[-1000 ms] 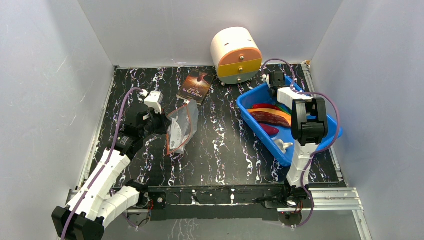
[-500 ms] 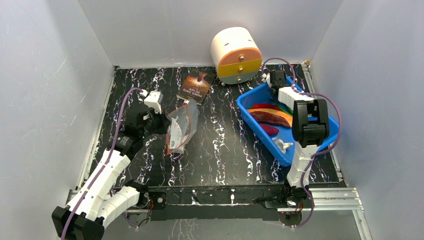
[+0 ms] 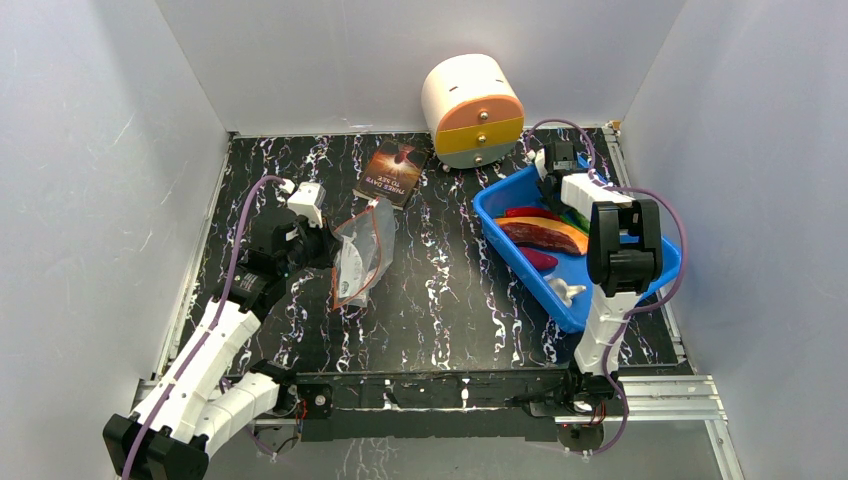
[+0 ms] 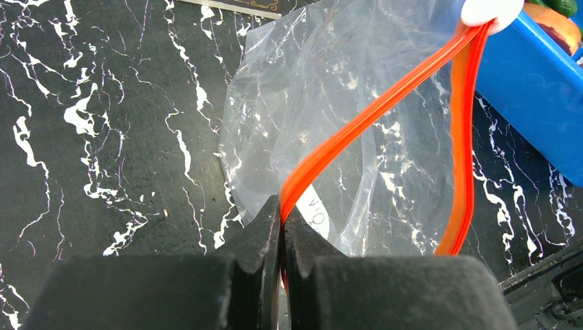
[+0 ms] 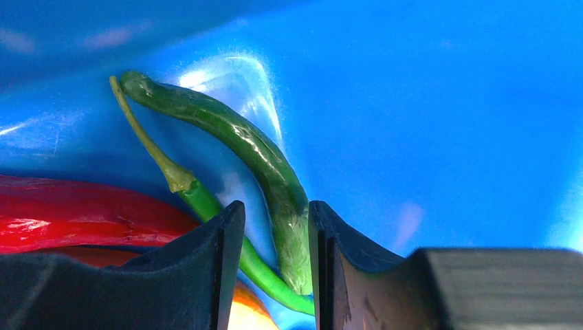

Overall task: Place the food in the zip-top bag and seal the zipper
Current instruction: Pick up the fake vegetable from the bin.

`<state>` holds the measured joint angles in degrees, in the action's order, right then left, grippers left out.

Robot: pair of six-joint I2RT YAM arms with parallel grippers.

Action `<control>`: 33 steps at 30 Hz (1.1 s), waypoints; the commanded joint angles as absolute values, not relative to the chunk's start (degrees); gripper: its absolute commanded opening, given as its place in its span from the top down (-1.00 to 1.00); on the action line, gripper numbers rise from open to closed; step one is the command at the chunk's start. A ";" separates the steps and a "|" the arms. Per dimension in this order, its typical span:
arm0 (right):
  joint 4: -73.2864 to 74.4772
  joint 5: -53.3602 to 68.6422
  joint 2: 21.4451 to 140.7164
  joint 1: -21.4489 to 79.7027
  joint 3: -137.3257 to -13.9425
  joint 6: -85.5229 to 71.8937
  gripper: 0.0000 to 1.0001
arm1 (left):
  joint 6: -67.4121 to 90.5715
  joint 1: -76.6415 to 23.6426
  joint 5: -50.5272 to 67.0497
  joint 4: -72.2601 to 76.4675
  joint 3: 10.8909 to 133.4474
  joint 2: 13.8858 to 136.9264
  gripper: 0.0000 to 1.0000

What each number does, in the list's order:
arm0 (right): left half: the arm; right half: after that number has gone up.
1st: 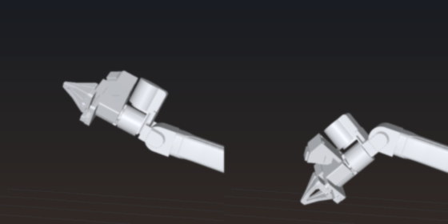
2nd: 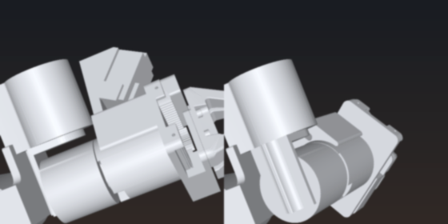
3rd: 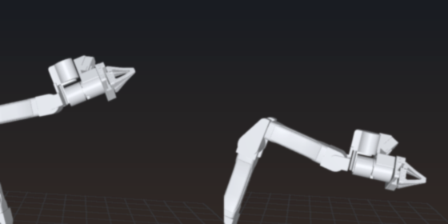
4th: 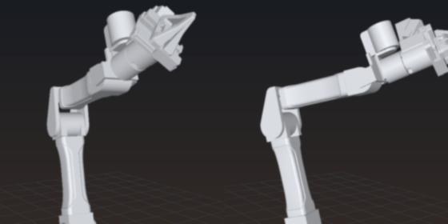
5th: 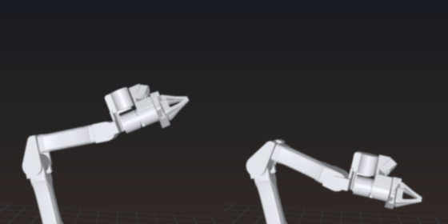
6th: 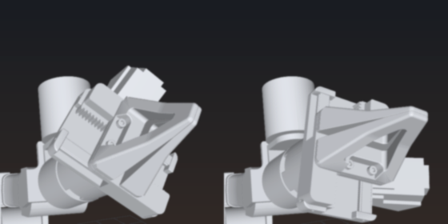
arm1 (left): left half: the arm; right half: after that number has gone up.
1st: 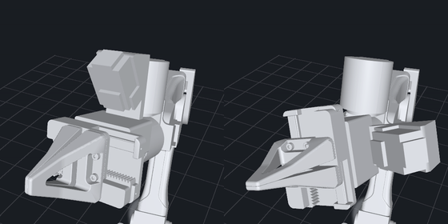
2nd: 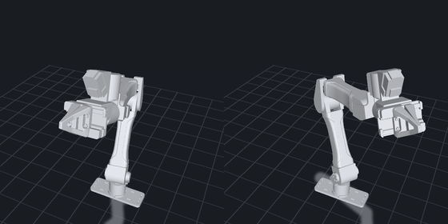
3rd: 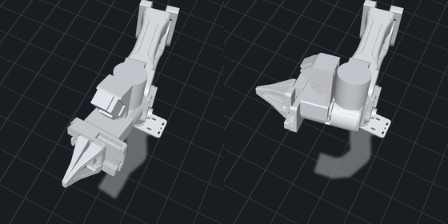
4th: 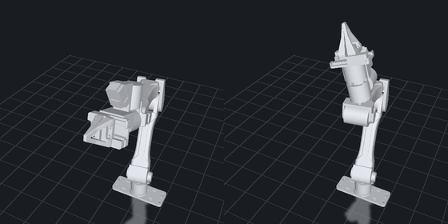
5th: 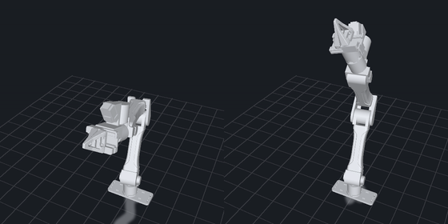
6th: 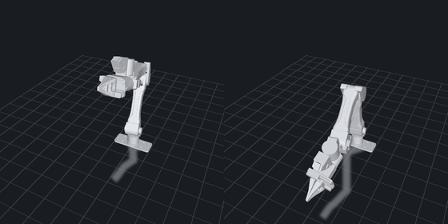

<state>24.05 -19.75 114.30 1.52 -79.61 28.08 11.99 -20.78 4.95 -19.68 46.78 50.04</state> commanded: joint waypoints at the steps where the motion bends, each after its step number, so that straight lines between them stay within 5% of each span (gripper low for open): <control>1: 27.13 -17.41 113.23 -1.16 -79.97 27.77 0.24 | 11.51 -20.57 4.88 -18.90 46.42 48.71 1.00; 12: 27.75 -18.36 116.31 -2.60 -79.93 28.10 0.22 | 11.56 -20.58 4.61 -18.83 46.37 48.72 1.00; 25: 30.50 -15.21 115.65 -3.69 -81.72 27.67 0.88 | 11.54 -20.59 5.01 -18.73 46.50 48.92 1.00; 33: 30.63 -16.32 109.99 -2.58 -83.04 26.70 1.00 | 11.65 -20.57 4.75 -18.90 46.65 48.93 1.00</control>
<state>28.62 -16.03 114.54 -3.09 -80.86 27.05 11.99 -20.78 4.95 -19.68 46.78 50.04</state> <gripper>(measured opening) 0.153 0.007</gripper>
